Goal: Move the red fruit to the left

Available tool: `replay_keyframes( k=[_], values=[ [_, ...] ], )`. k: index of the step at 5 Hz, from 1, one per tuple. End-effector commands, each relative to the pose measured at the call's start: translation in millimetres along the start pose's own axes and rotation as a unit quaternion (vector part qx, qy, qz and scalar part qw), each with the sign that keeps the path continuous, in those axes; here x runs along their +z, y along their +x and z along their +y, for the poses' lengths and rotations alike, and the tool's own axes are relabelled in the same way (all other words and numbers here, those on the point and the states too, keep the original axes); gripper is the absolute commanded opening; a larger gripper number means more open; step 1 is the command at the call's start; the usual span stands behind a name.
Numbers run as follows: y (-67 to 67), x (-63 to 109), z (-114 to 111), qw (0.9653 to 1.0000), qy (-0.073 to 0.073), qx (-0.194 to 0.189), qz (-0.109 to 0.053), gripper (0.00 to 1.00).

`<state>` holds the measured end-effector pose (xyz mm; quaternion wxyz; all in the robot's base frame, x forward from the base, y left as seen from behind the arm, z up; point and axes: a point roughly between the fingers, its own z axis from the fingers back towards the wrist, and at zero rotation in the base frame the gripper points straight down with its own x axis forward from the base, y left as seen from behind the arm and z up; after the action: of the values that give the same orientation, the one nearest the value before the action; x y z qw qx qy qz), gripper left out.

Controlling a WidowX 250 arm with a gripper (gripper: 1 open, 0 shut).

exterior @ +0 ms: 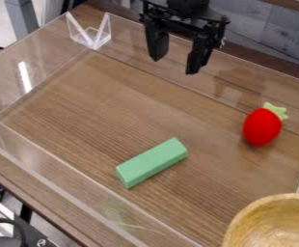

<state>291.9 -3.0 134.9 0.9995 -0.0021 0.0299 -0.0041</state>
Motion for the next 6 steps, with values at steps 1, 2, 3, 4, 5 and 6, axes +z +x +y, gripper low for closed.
replay_keyframes(
  k=[1,2,3,4,5,6],
  values=[
    [2.1,-7.8,-11,0.9999,-0.004,-0.013,0.008,1.0],
    [10.5,-16.4,-40,0.9991,-0.008,-0.042,0.005,1.0],
    [23.5,-24.6,-71,0.9979,-0.011,-0.063,-0.002,1.0],
    [33.2,-33.5,-92,0.9961,-0.012,-0.087,-0.009,1.0],
    [42.5,-43.5,-105,0.9951,-0.01,-0.097,-0.017,1.0],
    [51.5,-51.4,-111,0.9946,-0.007,-0.102,-0.02,1.0]
  ],
)
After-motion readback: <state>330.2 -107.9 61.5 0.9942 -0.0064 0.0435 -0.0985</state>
